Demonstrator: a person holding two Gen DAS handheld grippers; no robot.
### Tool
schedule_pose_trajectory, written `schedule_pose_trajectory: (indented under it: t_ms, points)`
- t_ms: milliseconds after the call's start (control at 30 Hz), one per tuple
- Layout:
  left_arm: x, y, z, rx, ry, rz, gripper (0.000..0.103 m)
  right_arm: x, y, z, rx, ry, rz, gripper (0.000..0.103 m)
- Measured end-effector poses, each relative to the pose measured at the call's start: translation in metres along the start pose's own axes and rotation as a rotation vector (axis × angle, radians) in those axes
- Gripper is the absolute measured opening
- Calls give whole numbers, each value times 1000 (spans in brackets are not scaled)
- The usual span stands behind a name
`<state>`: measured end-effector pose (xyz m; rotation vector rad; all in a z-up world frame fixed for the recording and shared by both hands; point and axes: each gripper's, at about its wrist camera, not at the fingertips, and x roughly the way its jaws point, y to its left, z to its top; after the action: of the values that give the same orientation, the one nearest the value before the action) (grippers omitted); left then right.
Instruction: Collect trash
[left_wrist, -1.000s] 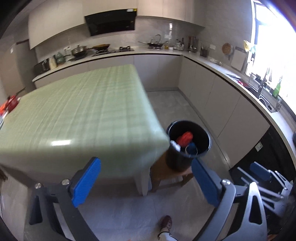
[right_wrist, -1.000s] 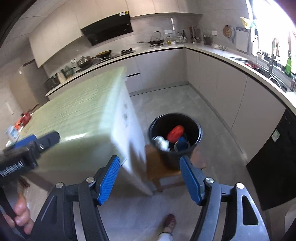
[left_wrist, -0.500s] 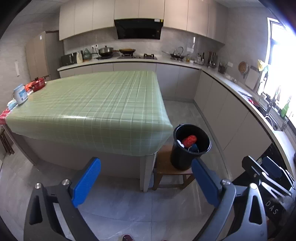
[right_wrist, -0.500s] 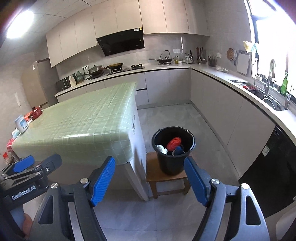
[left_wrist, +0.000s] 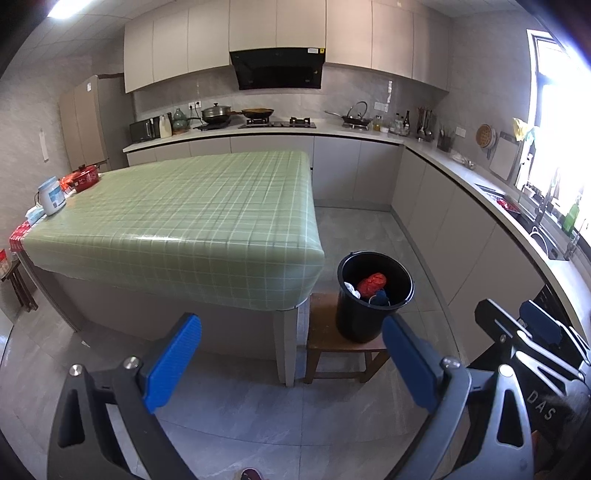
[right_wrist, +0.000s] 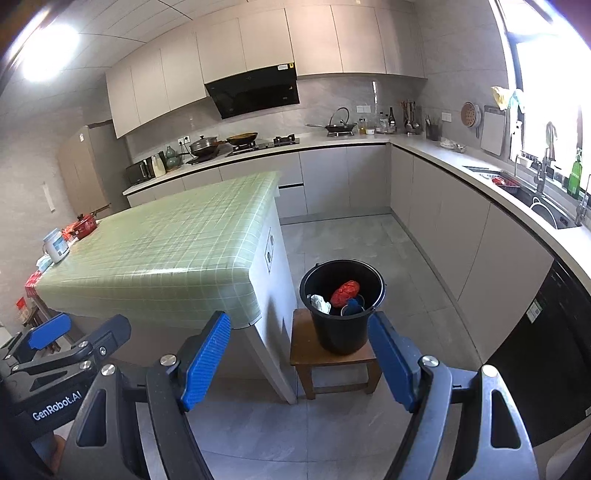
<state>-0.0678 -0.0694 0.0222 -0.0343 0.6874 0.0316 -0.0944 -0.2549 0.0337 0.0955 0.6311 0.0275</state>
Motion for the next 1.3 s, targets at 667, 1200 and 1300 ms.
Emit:
schedule_pose_trajectory:
  t_ms: [667,1200,1300]
  points:
    - [1,2,5,7,9,22,99,7,4,2,-2,10,-1,79]
    - [3,1,10,27,17,23,99,13,6,6,3,21,-4,79]
    - [3,0,11,27,20,22,99,14,5,6,6,22,-4,79]
